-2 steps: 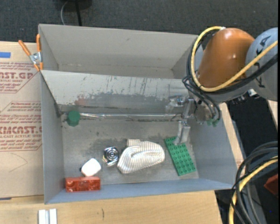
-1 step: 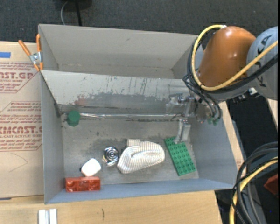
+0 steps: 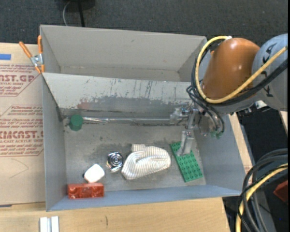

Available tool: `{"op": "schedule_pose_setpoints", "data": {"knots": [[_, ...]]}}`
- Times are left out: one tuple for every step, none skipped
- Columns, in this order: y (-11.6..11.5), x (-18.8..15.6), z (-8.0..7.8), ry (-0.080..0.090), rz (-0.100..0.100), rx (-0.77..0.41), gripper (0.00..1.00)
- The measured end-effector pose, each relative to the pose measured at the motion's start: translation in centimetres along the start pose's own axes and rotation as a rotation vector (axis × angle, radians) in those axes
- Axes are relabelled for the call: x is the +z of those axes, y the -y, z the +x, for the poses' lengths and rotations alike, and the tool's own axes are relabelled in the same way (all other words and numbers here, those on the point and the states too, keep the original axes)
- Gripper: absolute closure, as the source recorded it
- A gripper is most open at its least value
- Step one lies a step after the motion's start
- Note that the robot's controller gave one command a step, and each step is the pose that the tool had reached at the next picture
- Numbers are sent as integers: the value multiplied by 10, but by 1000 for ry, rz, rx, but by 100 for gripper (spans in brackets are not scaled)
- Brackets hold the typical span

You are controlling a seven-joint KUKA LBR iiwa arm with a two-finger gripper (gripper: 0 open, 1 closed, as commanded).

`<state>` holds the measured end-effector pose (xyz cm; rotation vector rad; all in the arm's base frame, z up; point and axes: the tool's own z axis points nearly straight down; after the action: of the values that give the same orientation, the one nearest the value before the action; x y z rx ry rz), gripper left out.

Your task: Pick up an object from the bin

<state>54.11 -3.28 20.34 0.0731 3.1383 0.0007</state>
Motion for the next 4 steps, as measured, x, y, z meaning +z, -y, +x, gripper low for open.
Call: {"op": "schedule_pose_setpoints", "data": {"knots": [[-8, 22, 21, 0, 0, 101, 0], [-51, 47, 9, 2, 1, 98, 0], [-54, 102, 37, 6, -3, 56, 0], [-75, 123, 44, 2, 0, 64, 100]]}}
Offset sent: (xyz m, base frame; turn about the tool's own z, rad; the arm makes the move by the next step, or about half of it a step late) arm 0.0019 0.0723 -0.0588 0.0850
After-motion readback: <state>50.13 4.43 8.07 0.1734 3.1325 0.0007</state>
